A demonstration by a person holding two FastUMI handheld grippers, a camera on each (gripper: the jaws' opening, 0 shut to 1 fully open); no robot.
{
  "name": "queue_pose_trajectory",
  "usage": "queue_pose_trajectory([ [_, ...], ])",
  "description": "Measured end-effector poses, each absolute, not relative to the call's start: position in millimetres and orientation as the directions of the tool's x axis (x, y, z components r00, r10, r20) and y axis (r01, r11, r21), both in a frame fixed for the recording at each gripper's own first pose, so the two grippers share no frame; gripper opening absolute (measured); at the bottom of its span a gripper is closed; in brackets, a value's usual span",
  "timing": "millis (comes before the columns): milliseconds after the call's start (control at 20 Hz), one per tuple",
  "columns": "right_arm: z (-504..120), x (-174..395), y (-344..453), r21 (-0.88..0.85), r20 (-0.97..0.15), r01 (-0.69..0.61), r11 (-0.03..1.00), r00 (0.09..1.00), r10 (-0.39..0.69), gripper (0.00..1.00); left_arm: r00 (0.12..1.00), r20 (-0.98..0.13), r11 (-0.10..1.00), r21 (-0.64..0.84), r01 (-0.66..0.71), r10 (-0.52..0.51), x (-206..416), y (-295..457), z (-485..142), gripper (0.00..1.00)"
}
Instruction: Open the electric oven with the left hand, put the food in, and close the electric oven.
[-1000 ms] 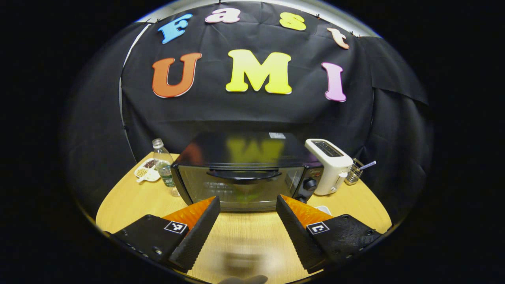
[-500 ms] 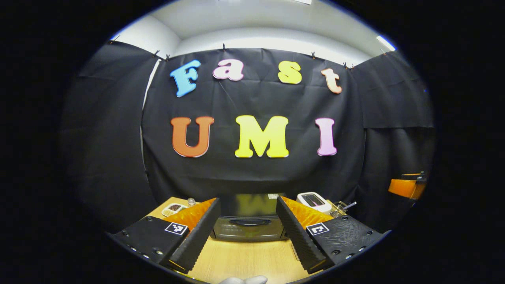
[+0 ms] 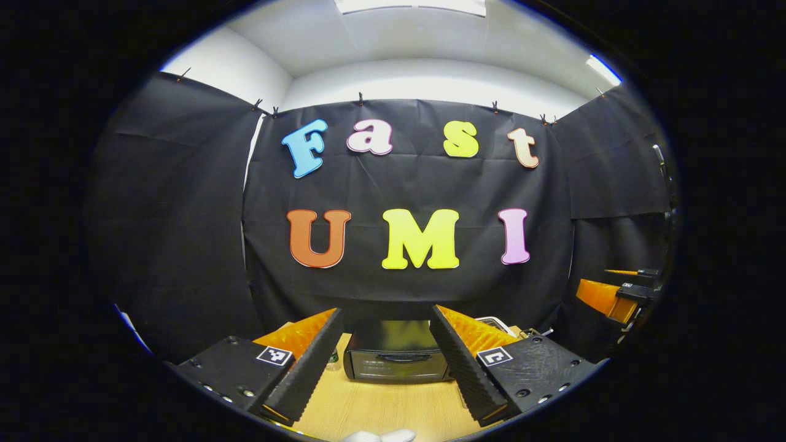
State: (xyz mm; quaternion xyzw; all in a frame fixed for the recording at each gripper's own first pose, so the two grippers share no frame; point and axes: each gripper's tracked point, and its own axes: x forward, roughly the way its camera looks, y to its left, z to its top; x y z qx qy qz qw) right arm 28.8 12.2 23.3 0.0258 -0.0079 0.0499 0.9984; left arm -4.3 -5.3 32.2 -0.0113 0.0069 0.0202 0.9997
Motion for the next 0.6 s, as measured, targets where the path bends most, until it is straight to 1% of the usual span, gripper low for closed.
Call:
queue_pose_trajectory([
  [50, 23.6, 28.5, 13.2, 0.049, 0.019, -0.101, 0.994, 0.995, 0.100, 1.00, 0.999, -0.022, 0.999, -0.022, -0.037, 0.036, -7.1, -5.5, 30.5, 0.94],
  [100, 23.9, 27.2, 14.7, 0.049, 0.017, -0.099, 0.994, 0.995, 0.098, 0.90, 0.999, -0.010, 0.999, -0.012, -0.032, 0.032, -6.1, -3.7, 33.4, 0.94],
  [150, 24.4, 25.5, 16.1, 0.053, 0.020, -0.099, 0.994, 0.995, 0.098, 1.00, 0.999, -0.014, 0.999, 0.000, -0.033, 0.033, -7.6, -1.2, 32.5, 0.94],
  [300, 24.3, 19.5, 17.0, 0.047, 0.019, -0.081, 0.996, 0.997, 0.081, 1.00, 1.000, -0.016, 1.000, -0.011, -0.004, 0.004, -9.8, -3.3, 32.3, 0.93],
  [350, 25.6, 18.1, 17.5, 0.050, 0.020, -0.078, 0.996, 0.997, 0.077, 0.90, 1.000, -0.022, 1.000, -0.011, -0.004, 0.004, -9.1, -1.0, 32.8, 0.93],
  [400, 25.3, 15.7, 19.4, 0.055, 0.019, -0.074, 0.996, 0.997, 0.073, 1.00, 1.000, -0.026, 1.000, -0.013, -0.006, 0.006, -9.8, 2.1, 30.1, 0.93],
  [450, 25.2, 14.3, 20.1, 0.057, 0.020, -0.068, 0.996, 0.998, 0.067, 1.00, 1.000, -0.029, 1.000, -0.017, -0.003, 0.003, -10.3, 3.1, 29.9, 0.94],
  [500, 25.0, 13.5, 19.8, 0.057, 0.020, -0.061, 0.996, 0.998, 0.060, 1.00, 1.000, -0.027, 1.000, -0.018, 0.001, -0.001, -11.0, 3.8, 31.0, 0.83],
  [600, 27.5, 9.6, 22.3, 0.061, 0.025, -0.053, 0.997, 0.998, 0.052, 1.00, 1.000, -0.019, 1.000, -0.007, 0.001, -0.002, -12.8, 8.2, 32.7, 0.83],
])
